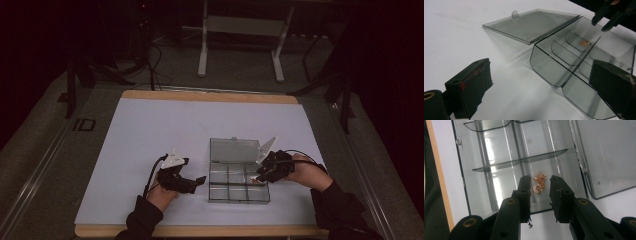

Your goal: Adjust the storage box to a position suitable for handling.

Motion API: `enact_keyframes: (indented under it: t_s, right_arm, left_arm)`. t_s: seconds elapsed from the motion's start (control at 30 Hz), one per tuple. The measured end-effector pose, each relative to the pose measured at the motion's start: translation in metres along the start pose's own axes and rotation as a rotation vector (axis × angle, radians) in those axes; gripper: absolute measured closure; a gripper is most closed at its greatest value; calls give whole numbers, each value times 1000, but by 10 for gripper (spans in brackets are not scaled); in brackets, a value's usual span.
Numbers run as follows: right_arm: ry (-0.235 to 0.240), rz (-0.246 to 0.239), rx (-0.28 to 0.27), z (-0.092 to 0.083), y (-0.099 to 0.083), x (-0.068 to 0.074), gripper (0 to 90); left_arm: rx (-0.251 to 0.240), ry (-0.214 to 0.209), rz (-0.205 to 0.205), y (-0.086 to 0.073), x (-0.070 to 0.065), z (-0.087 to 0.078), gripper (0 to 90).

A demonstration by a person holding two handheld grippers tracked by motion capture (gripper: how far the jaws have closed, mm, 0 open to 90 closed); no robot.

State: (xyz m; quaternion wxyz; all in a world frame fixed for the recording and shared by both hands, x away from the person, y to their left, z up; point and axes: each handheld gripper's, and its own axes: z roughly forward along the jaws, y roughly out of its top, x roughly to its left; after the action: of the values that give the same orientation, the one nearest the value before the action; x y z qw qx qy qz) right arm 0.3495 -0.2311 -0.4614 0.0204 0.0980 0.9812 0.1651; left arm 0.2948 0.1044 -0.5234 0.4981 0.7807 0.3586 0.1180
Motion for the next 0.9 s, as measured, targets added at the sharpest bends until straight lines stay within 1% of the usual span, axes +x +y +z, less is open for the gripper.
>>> enact_keyframes:
  t_s: [0.03, 0.1, 0.13, 0.17, 0.23, 0.3, 0.33, 0.37, 0.43, 0.47, 0.53, 0.57, 0.6, 0.63, 0.7, 0.73, 0.77, 0.83, 0.9]
  right_arm:
    - [-4, 6, -2, -1, -1, 0, 700]
    - [-8, 13, -7, -2, -2, -1, 700]
    - [-9, 25, -8, -2, -4, -1, 689]
    - [-17, 40, -20, -5, -8, -2, 676]
    - [-17, 53, -32, -7, -10, -2, 662]
    - [-21, 63, -40, -8, -11, -2, 654]
    - [-21, 83, -67, -10, -13, -3, 644]
    - [-20, 93, -81, -11, -14, -3, 637]
    - [-23, 101, -91, -12, -15, -3, 623]
    - [-30, 120, -118, -14, -18, -3, 609]
    - [-33, 141, -148, -15, -21, -4, 600]
    - [-33, 141, -148, -15, -21, -4, 600]
    - [-39, 149, -161, -16, -23, -5, 591]
    - [-46, 166, -186, -18, -26, -6, 586]
    - [-54, 184, -207, -20, -29, -7, 576]
    - [-57, 193, -216, -20, -31, -8, 573]
    - [-57, 193, -216, -20, -31, -8, 573]
    - [-70, 218, -234, -22, -34, -10, 564]
    - [-81, 254, -253, -24, -37, -13, 559]
  left_arm:
    - [-4, 12, 6, 0, 0, 0, 48]
    - [1, 7, 6, 0, 0, -1, 47]
    - [3, 13, 7, 1, -1, -1, 47]
    - [6, 9, 3, 2, -1, -1, 45]
    - [13, 2, -7, 3, -1, -1, 42]
    - [20, -1, -9, 4, -3, 0, 42]
    - [25, -6, -11, 5, -4, 0, 42]
    - [40, -11, -14, 8, -5, 1, 42]
    - [47, -11, -14, 9, -6, 2, 41]
    - [55, -10, -14, 11, -7, 2, 41]
    - [65, -16, -9, 17, -8, 3, 40]
    - [65, -16, -9, 17, -8, 3, 40]
    - [68, -17, -6, 19, -9, 4, 40]
    - [73, -15, -2, 22, -9, 5, 40]
    - [85, -14, 7, 26, -10, 6, 41]
    - [81, -19, 3, 30, -12, 8, 41]
    - [81, -19, 3, 30, -12, 8, 42]
    - [76, -24, -1, 33, -13, 9, 46]
    - [77, -32, -5, 35, -13, 11, 46]
